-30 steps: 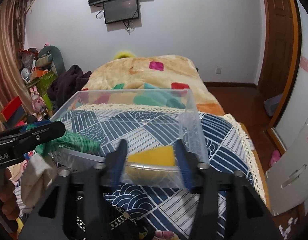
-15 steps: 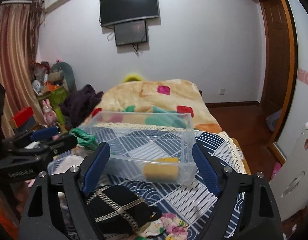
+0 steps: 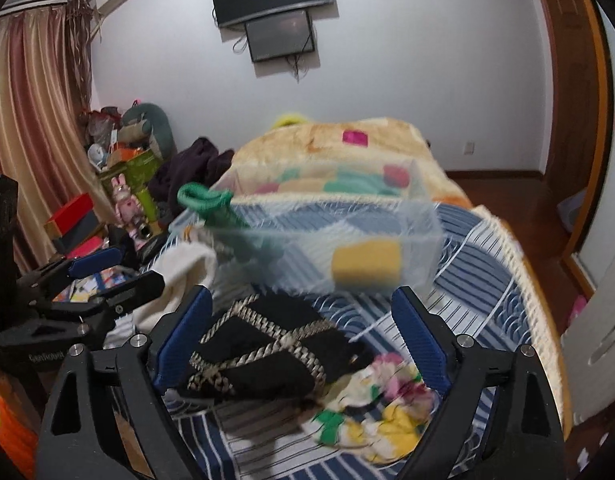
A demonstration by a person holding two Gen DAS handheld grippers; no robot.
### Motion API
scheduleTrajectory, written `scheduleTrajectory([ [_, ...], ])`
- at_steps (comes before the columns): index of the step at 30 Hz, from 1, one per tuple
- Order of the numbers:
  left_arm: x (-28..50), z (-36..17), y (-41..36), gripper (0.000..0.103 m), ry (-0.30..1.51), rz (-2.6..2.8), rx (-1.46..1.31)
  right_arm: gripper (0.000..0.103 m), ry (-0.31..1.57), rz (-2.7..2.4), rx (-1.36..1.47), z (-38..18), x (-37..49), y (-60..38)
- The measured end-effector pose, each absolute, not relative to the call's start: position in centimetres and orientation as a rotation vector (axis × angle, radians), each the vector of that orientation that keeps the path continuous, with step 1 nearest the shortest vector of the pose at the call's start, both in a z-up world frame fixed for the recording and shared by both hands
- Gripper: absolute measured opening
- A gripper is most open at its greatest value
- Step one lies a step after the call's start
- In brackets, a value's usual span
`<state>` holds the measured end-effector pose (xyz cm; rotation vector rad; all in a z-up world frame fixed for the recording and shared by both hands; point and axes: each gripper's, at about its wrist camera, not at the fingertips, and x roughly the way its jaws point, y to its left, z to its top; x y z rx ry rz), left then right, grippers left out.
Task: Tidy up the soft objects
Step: 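Grasp the white sock with the left gripper while the right grasps the black chain cap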
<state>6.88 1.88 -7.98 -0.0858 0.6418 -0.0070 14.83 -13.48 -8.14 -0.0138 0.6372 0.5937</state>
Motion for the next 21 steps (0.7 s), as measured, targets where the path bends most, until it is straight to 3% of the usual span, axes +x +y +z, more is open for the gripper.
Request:
scheduleTrajectory([
  [6,7.1,-9.5,1.9,0.094,0.664,-0.002,-0.103,0.089,0.697,0.591,-0.065,-10.5,14.5,-12.7],
  [7,7.2,-9.5,1.9,0.093,0.664,0.001,-0.102,0.084,0.709,0.593,-0.068,-10.9,14.6,-12.6],
  [8,7.2,-9.5,1.8,0.091,0.66,0.001,-0.102,0.073,0.723,0.601,-0.067,-11.1,14.8,-12.5],
  [13,7.5,-9.5,1.8,0.06,0.66,-0.035,-0.119,0.048,0.714,0.615,-0.075,-11.1,14.3,-12.6],
  [17,7.5,-9.8,1.7,0.035,0.669,-0.048,-0.112,0.033,0.696,0.621,-0.079,-10.7,14.0,-12.9],
  [19,7.3,-9.8,1.6,0.022,0.664,-0.045,-0.101,0.03,0.686,0.621,-0.08,-10.5,14.0,-13.1],
  [21,6.9,-9.6,1.6,0.017,0.654,-0.049,-0.1,0.029,0.675,0.621,-0.078,-10.2,13.9,-13.3],
])
